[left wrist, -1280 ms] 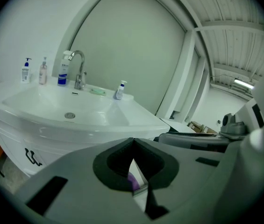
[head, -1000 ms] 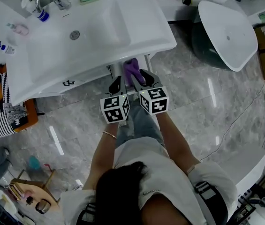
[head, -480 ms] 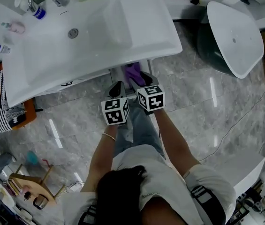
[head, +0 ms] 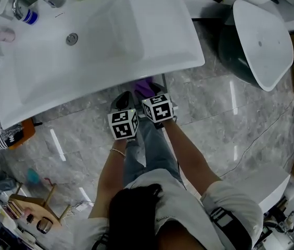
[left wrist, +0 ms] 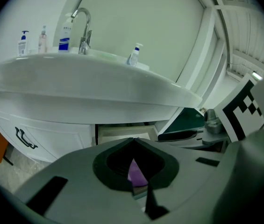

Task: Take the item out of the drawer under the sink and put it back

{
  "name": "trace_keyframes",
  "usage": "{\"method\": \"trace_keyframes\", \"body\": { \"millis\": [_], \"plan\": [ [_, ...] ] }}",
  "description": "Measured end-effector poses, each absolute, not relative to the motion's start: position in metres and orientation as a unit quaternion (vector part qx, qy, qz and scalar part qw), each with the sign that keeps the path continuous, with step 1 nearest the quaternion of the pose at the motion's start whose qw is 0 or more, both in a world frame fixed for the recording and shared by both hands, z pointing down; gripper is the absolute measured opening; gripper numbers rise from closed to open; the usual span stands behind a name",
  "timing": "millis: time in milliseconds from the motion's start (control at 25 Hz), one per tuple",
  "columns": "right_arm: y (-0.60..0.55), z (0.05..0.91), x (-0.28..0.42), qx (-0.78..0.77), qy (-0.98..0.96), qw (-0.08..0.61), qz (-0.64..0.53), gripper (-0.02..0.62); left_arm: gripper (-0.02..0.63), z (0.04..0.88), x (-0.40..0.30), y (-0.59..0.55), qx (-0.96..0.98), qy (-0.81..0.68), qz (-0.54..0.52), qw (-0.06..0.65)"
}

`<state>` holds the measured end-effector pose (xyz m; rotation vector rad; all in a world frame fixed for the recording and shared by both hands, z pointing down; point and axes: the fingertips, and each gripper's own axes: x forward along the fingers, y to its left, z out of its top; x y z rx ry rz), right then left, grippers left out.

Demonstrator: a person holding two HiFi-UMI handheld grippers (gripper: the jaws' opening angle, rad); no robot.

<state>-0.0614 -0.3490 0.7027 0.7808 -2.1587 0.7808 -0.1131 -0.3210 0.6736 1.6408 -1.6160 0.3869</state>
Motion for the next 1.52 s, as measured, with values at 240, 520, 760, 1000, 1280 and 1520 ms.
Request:
{"method": "trace_keyframes", "body": {
  "millis": [240, 520, 760, 1000, 1280, 1520],
  "plan": [
    [-0.355, 0.734, -0.067, 0.293, -0.822, 0.376, 0.312, 0.287, 0.005, 0.699, -0.114, -0.332, 0.638, -0.634, 0.152, 0.41],
    [-0.366, 0.776, -0.069, 0.293, -0.806, 0.399, 0.324, 0.295, 0.005, 0.733, -0.121, -0.335, 0.603, -0.647, 0.158, 0.44],
    [-0.369, 0.799, -0.069, 0.299, -0.795, 0.412, 0.331, 0.302, 0.005, 0.758, -0.118, -0.336, 0.585, -0.646, 0.168, 0.46],
    [-0.369, 0.818, -0.07, 0.289, -0.786, 0.437, 0.328, 0.302, 0.003, 0.774, -0.12, -0.345, 0.581, -0.641, 0.181, 0.468],
    [-0.368, 0.844, -0.07, 0.282, -0.771, 0.467, 0.328, 0.302, 0.003, 0.793, -0.121, -0.34, 0.57, -0.641, 0.194, 0.476],
    [-0.37, 0.863, -0.062, 0.301, -0.751, 0.49, 0.324, 0.159, 0.005, 0.797, -0.122, -0.341, 0.56, -0.644, 0.176, 0.491]
  ]
}}
